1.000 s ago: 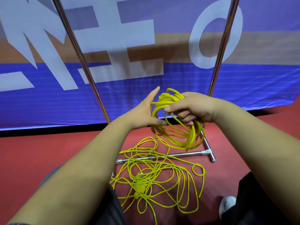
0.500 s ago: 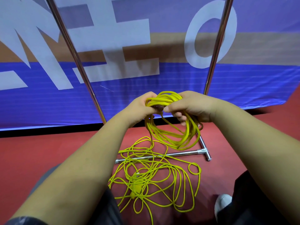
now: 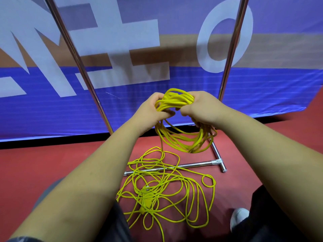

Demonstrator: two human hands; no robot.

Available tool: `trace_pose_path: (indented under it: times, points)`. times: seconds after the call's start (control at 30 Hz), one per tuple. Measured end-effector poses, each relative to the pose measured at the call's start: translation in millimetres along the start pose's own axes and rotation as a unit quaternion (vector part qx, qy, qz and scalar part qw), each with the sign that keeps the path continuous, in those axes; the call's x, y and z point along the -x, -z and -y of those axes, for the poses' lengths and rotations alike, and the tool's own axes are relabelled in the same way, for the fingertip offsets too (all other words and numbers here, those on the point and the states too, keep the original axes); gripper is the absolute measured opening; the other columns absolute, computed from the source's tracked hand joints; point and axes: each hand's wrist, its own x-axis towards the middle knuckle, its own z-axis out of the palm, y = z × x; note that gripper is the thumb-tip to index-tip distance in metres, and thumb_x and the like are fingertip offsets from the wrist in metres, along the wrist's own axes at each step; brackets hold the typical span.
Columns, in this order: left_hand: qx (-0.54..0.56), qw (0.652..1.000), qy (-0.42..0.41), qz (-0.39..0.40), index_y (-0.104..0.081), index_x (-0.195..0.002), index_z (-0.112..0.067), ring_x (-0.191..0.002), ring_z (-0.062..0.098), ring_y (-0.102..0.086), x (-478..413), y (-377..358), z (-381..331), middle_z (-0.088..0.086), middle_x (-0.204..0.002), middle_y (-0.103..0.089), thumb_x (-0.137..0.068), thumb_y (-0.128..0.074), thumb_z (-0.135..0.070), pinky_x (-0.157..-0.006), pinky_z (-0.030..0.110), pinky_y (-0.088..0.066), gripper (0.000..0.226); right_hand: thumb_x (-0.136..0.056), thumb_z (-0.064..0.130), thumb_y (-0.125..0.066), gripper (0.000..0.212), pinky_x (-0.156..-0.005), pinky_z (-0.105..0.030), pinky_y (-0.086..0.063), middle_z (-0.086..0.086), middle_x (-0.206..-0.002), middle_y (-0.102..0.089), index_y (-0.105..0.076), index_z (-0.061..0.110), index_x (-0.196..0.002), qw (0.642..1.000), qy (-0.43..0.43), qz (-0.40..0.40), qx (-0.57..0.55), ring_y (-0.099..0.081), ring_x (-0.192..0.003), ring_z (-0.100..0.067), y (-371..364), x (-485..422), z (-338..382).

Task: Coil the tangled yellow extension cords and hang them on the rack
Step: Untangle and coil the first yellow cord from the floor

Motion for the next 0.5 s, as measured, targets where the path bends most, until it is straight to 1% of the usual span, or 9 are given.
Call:
trace_pose_path:
  times: [0.07,0.1,0.17,0.23,0.27,0.33,0.4,0.47,0.5]
  points:
    - [0.021,0.999,0.03,0.008,-0.061,-0.115,-0.027,-0.09,0.015,-0.072,-1,2,13,-0.002,-0.101,-0.075,-0.075,-0.09,-0.026,-0.081,0.043,-0.059,0.05,-0.082,0.004,-0.063,0.019,-0.043,-0.031,-0.044,-0.007,-0.058,-0.045,-0.065,-0.001,-0.1,0.999,0.005,-0.023,-0.028,-0.044,-0.045,-0.023,0,-2,2]
    - [0.027,0.998,0.051,0.022,-0.061,-0.117,-0.027,-0.095,0.016,-0.073,-2,3,23,-0.004,-0.105,-0.074,-0.075,-0.092,-0.028,-0.084,0.041,-0.06,0.053,-0.082,0.004,-0.062,0.02,-0.044,-0.032,-0.044,-0.008,-0.059,-0.044,-0.064,-0.001,-0.101,0.999,0.006,-0.033,-0.038,-0.044,-0.046,-0.023,0,-3,2]
    - [0.018,0.992,0.099,0.081,-0.06,-0.126,-0.029,-0.11,0.015,-0.071,0,5,48,-0.01,-0.116,-0.073,-0.075,-0.093,-0.033,-0.096,0.038,-0.058,0.061,-0.081,0.005,-0.061,0.02,-0.046,-0.033,-0.045,-0.011,-0.061,-0.044,-0.062,-0.002,-0.1,0.996,0.004,-0.06,-0.059,-0.044,-0.048,-0.024,2,-7,0]
    - [0.003,0.977,0.147,0.154,-0.057,-0.136,-0.034,-0.121,0.01,-0.066,5,2,75,-0.012,-0.128,-0.071,-0.073,-0.093,-0.039,-0.108,0.041,-0.051,0.072,-0.081,0.006,-0.061,0.021,-0.049,-0.036,-0.046,-0.012,-0.063,-0.044,-0.061,-0.003,-0.1,0.993,0.001,-0.086,-0.085,-0.044,-0.051,-0.025,7,-10,-2]
    - [-0.001,0.969,0.165,0.184,-0.055,-0.141,-0.036,-0.127,0.008,-0.062,8,-1,89,-0.013,-0.136,-0.067,-0.073,-0.093,-0.041,-0.112,0.042,-0.048,0.079,-0.08,0.006,-0.061,0.021,-0.05,-0.038,-0.046,-0.012,-0.062,-0.044,-0.061,-0.003,-0.099,0.991,0.001,-0.097,-0.096,-0.045,-0.051,-0.026,10,-12,-3]
    - [-0.024,0.957,0.188,0.22,-0.047,-0.15,-0.036,-0.135,0.007,-0.055,14,-12,109,-0.01,-0.151,-0.055,-0.073,-0.093,-0.037,-0.115,0.039,-0.045,0.09,-0.079,0.006,-0.061,0.017,-0.051,-0.04,-0.046,-0.01,-0.059,-0.045,-0.058,-0.001,-0.094,0.987,0.002,-0.115,-0.116,-0.044,-0.049,-0.026,15,-15,-5]
    - [-0.092,0.954,0.199,0.205,-0.04,-0.156,-0.026,-0.135,0.012,-0.055,18,-29,119,-0.004,-0.158,-0.047,-0.075,-0.091,-0.033,-0.113,0.034,-0.045,0.095,-0.081,0.004,-0.06,0.009,-0.05,-0.037,-0.043,-0.008,-0.058,-0.04,-0.057,0.004,-0.089,0.981,0.01,-0.123,-0.149,-0.038,-0.047,-0.024,17,-15,-5]
    - [-0.183,0.948,0.207,0.156,-0.044,-0.153,-0.019,-0.132,0.019,-0.056,19,-43,123,0.0,-0.154,-0.05,-0.082,-0.087,-0.029,-0.106,0.029,-0.045,0.084,-0.081,0.001,-0.059,0.01,-0.049,-0.035,-0.041,-0.007,-0.059,-0.037,-0.057,0.006,-0.09,0.975,0.019,-0.13,-0.18,-0.035,-0.046,-0.022,19,-16,-5]
    - [-0.224,0.94,0.213,0.143,-0.048,-0.15,-0.019,-0.131,0.022,-0.057,19,-48,127,0.004,-0.152,-0.05,-0.084,-0.085,-0.028,-0.103,0.027,-0.045,0.076,-0.081,0.0,-0.059,0.011,-0.049,-0.035,-0.04,-0.007,-0.059,-0.036,-0.057,0.008,-0.089,0.972,0.022,-0.136,-0.191,-0.034,-0.046,-0.022,20,-17,-4]
